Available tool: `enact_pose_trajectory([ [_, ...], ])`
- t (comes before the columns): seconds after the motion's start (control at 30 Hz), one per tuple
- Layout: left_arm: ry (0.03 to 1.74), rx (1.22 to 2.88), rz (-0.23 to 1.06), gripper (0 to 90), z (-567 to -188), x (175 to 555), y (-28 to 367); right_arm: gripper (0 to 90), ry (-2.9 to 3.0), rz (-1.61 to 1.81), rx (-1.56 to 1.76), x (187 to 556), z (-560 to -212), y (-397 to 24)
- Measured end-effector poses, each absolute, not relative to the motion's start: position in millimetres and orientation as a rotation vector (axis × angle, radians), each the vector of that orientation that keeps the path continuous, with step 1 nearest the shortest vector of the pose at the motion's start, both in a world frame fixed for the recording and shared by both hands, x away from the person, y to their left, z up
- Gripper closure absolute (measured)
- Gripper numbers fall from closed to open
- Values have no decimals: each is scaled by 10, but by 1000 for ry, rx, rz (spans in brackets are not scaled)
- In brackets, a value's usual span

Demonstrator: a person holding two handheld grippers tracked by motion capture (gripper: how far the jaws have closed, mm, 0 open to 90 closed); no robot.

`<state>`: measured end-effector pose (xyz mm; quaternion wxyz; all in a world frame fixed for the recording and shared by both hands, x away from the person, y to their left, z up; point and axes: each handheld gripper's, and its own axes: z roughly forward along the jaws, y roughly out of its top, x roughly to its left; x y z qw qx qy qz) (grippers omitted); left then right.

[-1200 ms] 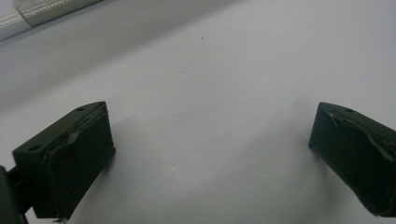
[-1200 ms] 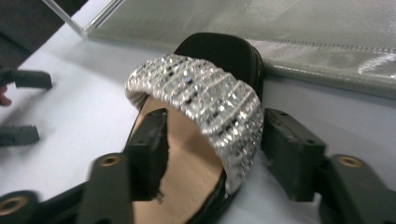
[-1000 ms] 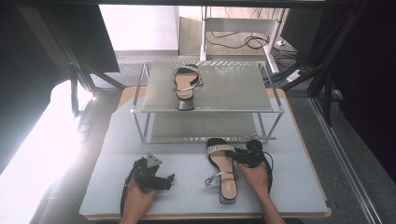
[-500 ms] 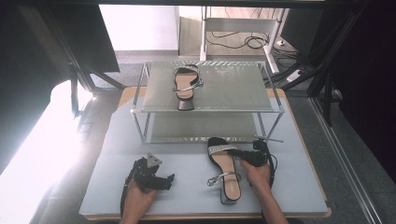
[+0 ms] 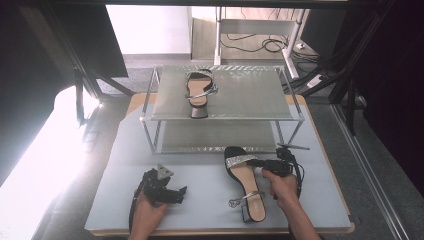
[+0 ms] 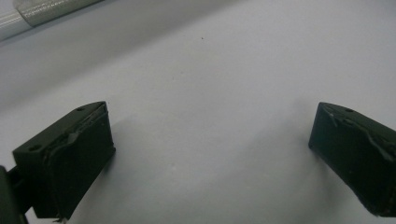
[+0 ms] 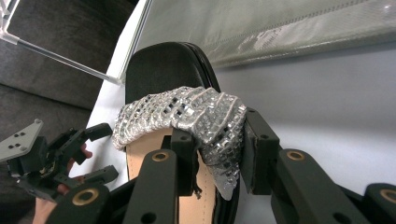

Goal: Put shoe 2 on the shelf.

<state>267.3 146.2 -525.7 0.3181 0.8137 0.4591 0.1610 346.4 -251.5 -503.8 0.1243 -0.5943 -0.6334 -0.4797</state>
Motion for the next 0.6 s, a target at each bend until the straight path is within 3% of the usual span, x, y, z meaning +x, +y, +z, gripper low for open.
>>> enact_pose_trajectory([
  [0.6, 1208, 2143, 422, 0, -5255, 2673, 1463, 700, -1776, -1382, -1705, 3343, -4587, -2744],
])
